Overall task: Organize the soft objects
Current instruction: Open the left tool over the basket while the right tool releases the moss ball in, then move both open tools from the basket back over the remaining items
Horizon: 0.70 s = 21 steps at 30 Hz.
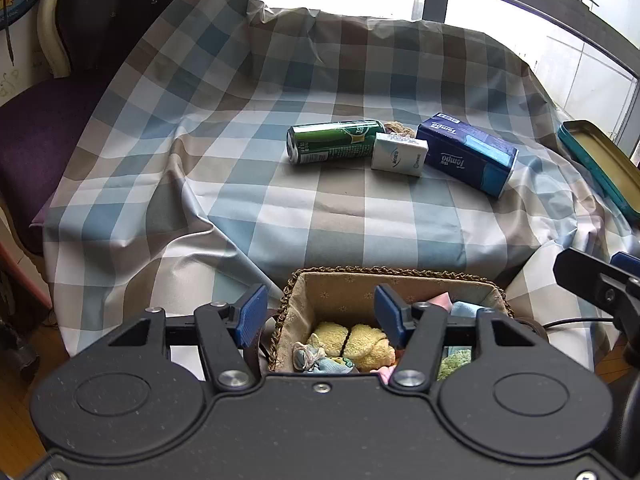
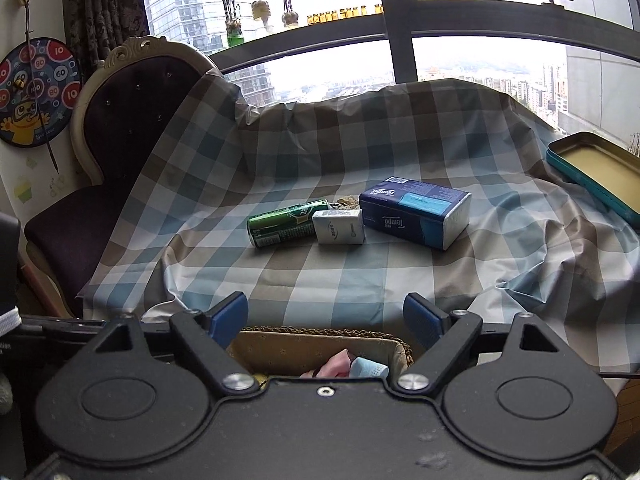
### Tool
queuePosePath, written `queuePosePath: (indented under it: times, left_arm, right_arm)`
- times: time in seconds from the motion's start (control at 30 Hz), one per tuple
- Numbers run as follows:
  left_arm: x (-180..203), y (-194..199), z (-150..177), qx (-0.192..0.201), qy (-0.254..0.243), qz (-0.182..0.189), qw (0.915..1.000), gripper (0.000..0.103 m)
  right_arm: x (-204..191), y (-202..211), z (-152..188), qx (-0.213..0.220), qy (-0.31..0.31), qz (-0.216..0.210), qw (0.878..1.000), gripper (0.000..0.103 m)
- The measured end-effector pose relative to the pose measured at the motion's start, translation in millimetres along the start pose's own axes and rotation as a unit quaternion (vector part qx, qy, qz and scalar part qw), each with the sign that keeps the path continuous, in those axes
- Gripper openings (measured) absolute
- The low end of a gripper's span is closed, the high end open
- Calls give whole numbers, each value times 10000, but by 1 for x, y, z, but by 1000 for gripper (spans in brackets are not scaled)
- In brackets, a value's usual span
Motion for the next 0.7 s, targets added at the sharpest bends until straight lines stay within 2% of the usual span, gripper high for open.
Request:
queuePosePath:
  times: [0.1,0.23,0.43,0.53,0.7]
  left_arm:
    - [4,1,0,8,-47,32,10000,57]
    - [6,0,0,23,-101,-12,9999,69]
    - [10,-3,2,-40,-182,-36,9998,72]
    - [13,-5,4,-60,-250,-42,9997,83]
    - [16,-11,9,-169,-409,-76,9990,84]
  right_arm:
    - [3,-1,0,-26,-17,56,10000,85]
    - [9,-4,3,-116,-93,116,9998,85]
    - [14,-11,8,-260,-168,184,9994,85]
    - [16,-14,11,-346,-190,204,9990,88]
    - [19,-23,21,-571,-148,271,9979,95]
Point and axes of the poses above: each gripper's, at about its wrist camera, not at the fingertips, and y roughly against the way its jaws point, x to its right, z to its underside, the point moved 10 cm from there along -y, roughly the way its jaws point, and after that the axes turned 4 degrees about x, right-handed, at the moved point
